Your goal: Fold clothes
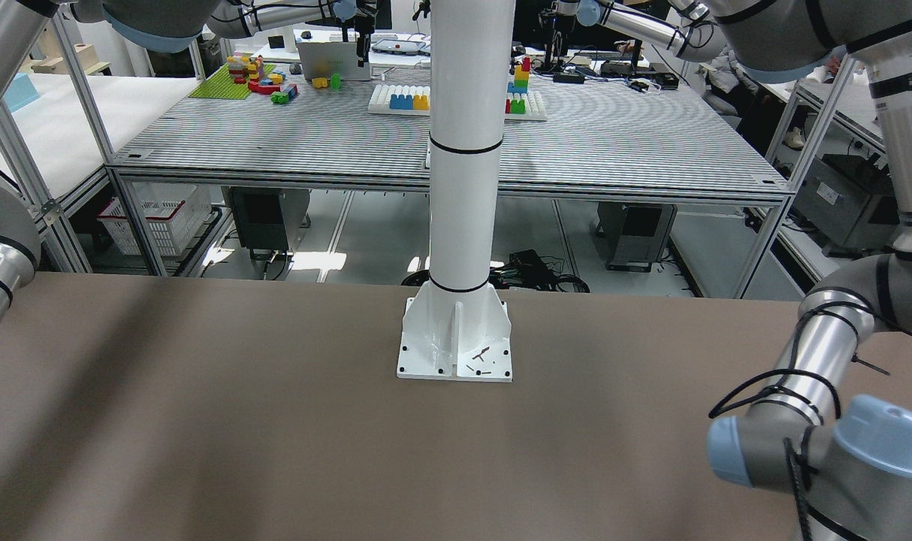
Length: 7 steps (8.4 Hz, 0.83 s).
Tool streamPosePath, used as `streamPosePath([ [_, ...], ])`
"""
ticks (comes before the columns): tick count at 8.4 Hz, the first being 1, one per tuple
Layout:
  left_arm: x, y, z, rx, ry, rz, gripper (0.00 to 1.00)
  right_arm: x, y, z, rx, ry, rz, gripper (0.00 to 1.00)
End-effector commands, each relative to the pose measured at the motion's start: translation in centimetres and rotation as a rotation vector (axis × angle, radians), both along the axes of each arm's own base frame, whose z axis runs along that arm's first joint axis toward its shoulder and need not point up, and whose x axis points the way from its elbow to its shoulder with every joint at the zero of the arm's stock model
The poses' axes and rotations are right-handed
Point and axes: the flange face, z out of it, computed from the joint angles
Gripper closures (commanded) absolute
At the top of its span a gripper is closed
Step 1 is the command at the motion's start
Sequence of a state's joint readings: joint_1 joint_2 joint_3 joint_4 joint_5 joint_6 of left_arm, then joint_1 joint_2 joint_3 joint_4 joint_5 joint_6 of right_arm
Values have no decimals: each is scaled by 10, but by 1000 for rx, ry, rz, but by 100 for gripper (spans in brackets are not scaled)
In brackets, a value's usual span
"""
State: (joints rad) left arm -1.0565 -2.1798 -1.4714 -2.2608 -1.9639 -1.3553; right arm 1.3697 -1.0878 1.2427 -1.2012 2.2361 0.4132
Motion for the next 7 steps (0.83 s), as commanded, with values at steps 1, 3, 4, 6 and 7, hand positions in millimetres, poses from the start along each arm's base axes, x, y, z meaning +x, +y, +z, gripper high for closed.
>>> streamPosePath([
  [1, -122, 4, 90, 67, -349, 78, 6, 132, 23, 72, 109, 356, -129, 5],
  [3, -206, 22, 135, 109, -577, 159, 6, 200, 54, 112, 119, 470, -192, 5],
  [4, -235, 24, 153, 135, -732, 216, 6, 209, 73, 135, 117, 480, -231, 5],
  [6, -255, 48, 208, 133, -975, 254, 6, 241, 106, 168, 134, 513, -287, 5],
  [7, -258, 53, 217, 121, -986, 256, 6, 257, 113, 169, 136, 516, -276, 5],
])
